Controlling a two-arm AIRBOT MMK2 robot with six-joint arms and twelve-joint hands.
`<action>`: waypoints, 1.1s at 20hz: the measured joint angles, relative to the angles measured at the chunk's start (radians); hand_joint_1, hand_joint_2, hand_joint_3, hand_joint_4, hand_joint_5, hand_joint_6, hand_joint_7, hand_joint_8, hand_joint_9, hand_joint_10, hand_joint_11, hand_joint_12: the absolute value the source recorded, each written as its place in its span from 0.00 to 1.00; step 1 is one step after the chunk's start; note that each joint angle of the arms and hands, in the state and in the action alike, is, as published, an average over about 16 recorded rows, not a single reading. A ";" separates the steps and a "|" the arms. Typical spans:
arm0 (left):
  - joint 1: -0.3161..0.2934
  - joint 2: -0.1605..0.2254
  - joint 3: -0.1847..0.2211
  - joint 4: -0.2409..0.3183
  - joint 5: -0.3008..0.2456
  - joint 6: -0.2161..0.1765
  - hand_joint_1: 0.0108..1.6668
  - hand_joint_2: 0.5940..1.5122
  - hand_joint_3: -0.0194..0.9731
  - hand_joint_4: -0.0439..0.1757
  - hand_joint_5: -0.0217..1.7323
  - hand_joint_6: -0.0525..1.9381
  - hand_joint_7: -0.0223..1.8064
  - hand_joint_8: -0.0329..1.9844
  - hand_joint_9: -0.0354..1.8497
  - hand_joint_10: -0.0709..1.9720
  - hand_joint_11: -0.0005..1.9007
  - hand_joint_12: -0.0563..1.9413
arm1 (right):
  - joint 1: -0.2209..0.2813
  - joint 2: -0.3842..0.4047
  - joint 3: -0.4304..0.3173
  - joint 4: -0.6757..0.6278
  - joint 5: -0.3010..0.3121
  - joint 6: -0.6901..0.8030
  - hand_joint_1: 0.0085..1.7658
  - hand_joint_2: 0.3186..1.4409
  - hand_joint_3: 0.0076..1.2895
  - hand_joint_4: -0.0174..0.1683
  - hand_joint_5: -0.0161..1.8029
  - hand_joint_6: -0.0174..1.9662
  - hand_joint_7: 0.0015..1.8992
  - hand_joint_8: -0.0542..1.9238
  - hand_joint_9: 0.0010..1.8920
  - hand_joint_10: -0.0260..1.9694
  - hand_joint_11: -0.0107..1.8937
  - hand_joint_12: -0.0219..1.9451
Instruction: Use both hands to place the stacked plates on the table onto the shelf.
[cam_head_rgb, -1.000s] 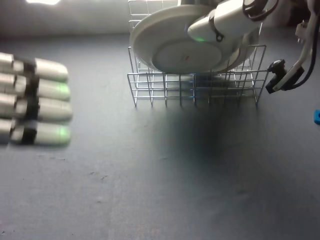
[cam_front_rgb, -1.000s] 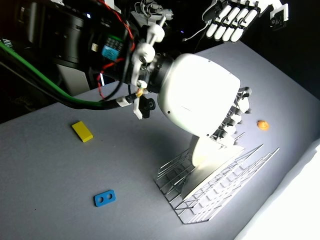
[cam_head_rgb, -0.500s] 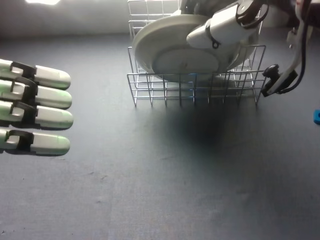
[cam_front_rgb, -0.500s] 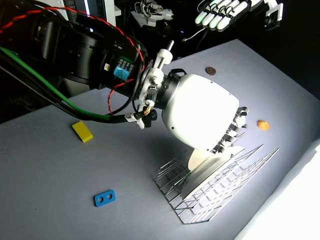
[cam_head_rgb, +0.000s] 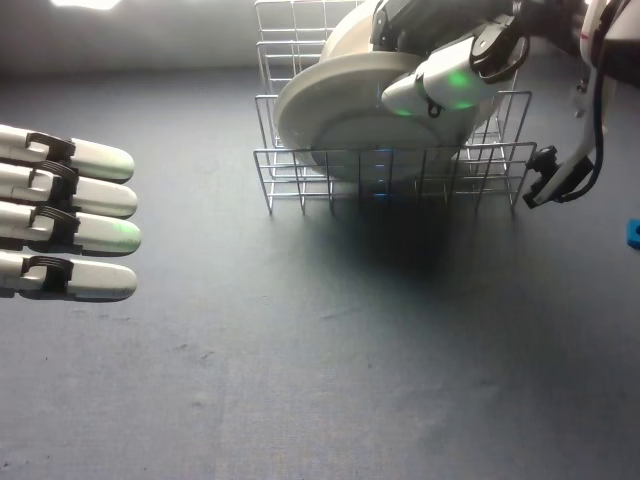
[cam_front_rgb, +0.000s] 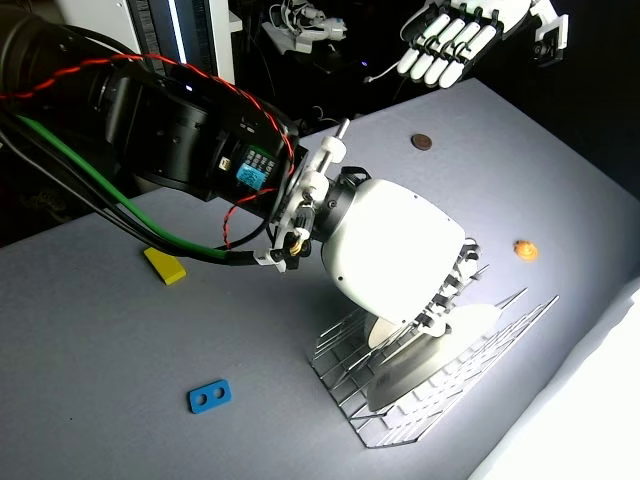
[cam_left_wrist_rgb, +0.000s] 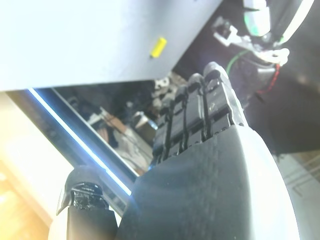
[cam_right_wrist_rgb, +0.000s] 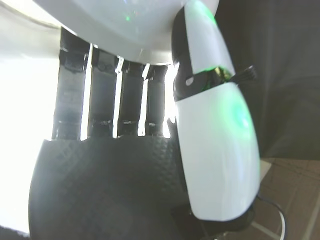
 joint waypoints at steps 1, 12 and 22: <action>0.001 -0.001 -0.002 0.002 0.002 0.002 0.01 0.54 0.03 0.23 0.06 0.03 0.05 0.02 0.05 0.04 0.02 0.05 | -0.004 -0.001 0.001 -0.002 0.002 0.000 0.68 0.69 0.00 0.05 0.44 0.53 0.50 0.58 0.49 0.36 0.35 0.64; 0.003 -0.004 -0.032 0.005 -0.016 0.016 0.01 0.54 0.03 0.23 0.06 0.03 0.05 0.02 0.05 0.04 0.02 0.06 | 0.002 0.005 -0.009 -0.045 -0.004 0.001 0.60 0.73 0.00 0.07 0.41 0.23 0.45 0.20 0.43 0.15 0.22 0.66; 0.007 -0.006 0.000 0.014 -0.041 0.022 0.01 0.55 0.03 0.23 0.07 0.03 0.06 0.02 0.06 0.04 0.02 0.08 | 0.059 0.093 -0.107 -0.266 0.010 0.011 0.53 0.76 0.00 0.08 0.41 0.05 0.43 0.04 0.36 0.14 0.14 0.70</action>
